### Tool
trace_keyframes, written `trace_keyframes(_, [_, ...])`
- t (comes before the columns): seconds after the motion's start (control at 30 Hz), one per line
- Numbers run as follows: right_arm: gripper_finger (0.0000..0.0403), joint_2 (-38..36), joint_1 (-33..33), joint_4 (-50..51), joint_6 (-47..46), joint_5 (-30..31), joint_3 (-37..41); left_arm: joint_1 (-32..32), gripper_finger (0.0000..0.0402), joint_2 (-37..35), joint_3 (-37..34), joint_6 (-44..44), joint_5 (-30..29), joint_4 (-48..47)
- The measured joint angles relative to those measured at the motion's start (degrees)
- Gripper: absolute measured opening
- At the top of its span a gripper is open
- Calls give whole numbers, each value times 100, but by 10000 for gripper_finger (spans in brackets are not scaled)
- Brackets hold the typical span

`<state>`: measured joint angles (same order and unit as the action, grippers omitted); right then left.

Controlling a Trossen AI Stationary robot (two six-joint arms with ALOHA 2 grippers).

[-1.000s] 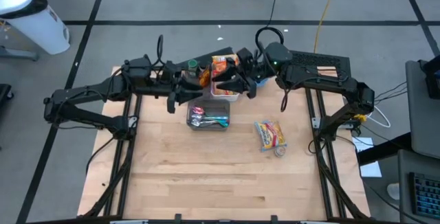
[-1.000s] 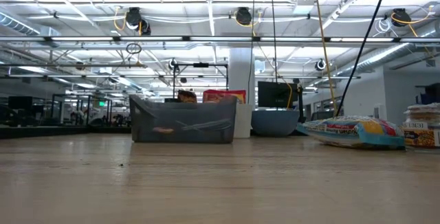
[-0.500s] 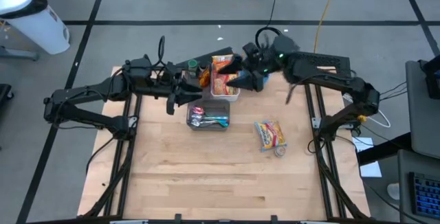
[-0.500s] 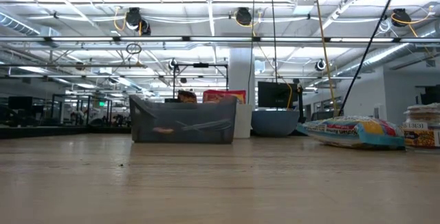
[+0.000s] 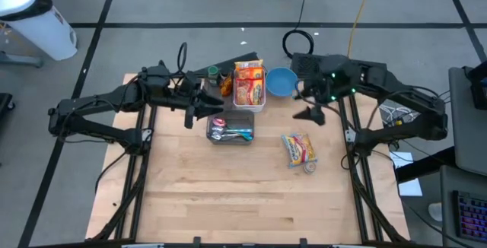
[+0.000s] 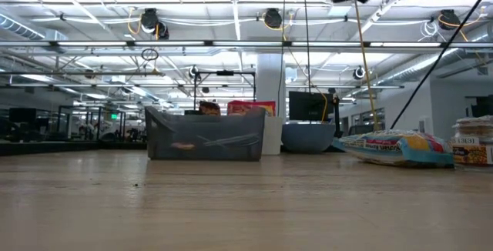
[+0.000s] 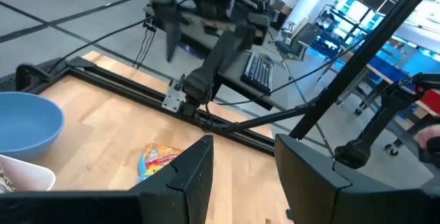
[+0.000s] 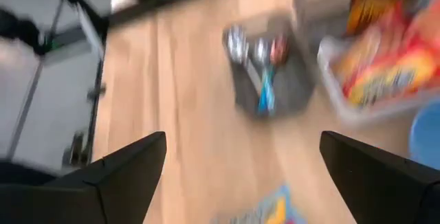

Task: Pick & Place Food Item
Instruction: Put the blue noodle pack into the white bin

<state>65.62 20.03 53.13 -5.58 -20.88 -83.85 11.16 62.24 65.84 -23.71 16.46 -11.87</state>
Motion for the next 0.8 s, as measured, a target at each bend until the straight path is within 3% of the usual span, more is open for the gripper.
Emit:
trace_keyframes(0.13, [377,-73,-268,912,-33,208,102,0,161,0,0,115,-98,1])
trace_keyframes(0.27, [377,-213,-695,1224,-4,620,704,2,161,0,0,117,-157,-4])
trace_keyframes(0.5, [377,-682,-963,29,-321,709,2528,0,161,0,0,120,-202,-6])
trace_keyframes(0.6, [377,-721,-841,-618,-475,344,3236,0,161,0,0,108,-203,-7])
trace_keyframes(0.8, [377,-400,-397,-937,-430,114,3962,0,161,0,0,91,-266,-6])
